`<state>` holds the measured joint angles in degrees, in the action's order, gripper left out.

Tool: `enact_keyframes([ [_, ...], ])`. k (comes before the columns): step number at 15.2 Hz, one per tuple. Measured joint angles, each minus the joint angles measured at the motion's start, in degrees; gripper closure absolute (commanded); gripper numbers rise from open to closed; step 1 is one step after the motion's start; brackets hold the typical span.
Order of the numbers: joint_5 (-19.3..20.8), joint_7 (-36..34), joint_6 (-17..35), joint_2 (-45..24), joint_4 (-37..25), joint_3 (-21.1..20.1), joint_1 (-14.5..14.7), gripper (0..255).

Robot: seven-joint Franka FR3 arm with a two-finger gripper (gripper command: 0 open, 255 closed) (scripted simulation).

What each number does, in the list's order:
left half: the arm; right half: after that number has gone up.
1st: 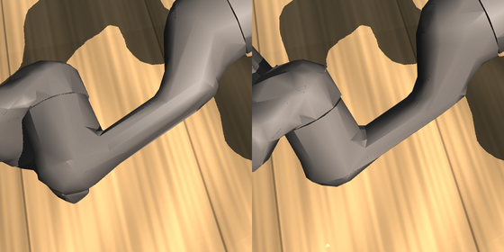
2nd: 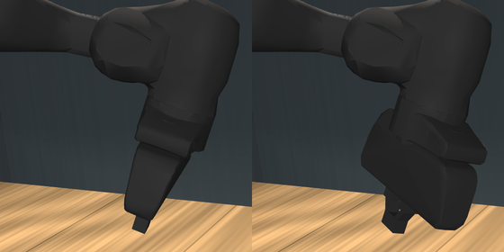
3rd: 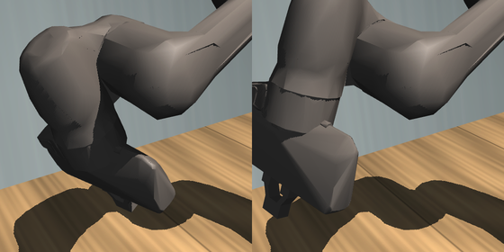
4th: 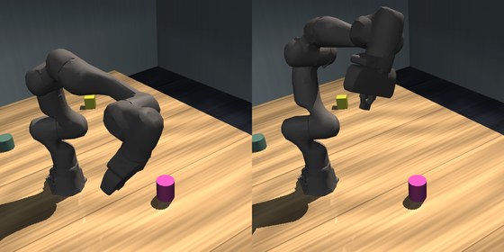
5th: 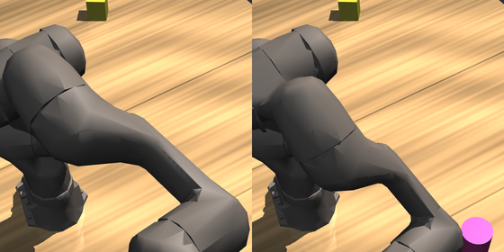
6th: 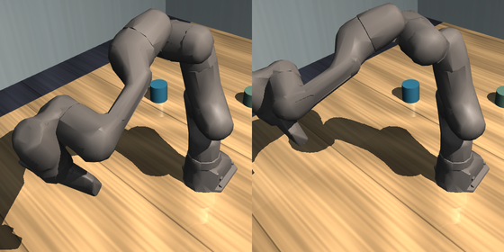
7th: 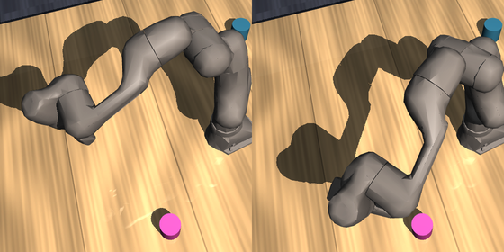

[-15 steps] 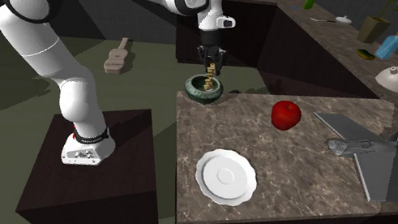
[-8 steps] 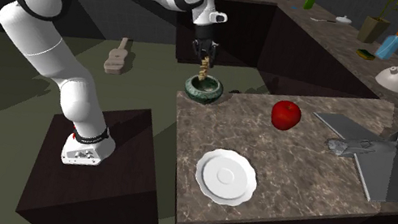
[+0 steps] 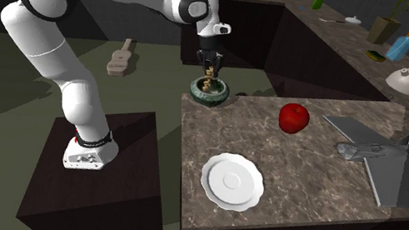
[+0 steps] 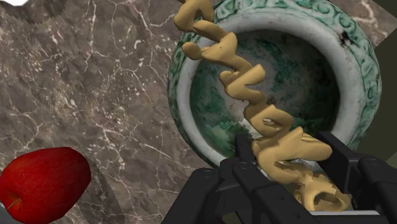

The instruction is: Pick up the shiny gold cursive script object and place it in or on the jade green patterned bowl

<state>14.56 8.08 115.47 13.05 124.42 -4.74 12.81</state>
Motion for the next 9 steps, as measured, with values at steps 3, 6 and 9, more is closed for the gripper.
enact_keyframes([
  [3,0.3,-0.7,2.3,-0.3,2.1,0.0,0.0,255],
  [6,0.5,-0.8,3.1,-0.7,2.5,0.0,-0.1,255],
  [9,0.5,-0.9,3.2,-0.7,2.6,0.0,-0.1,255],
])
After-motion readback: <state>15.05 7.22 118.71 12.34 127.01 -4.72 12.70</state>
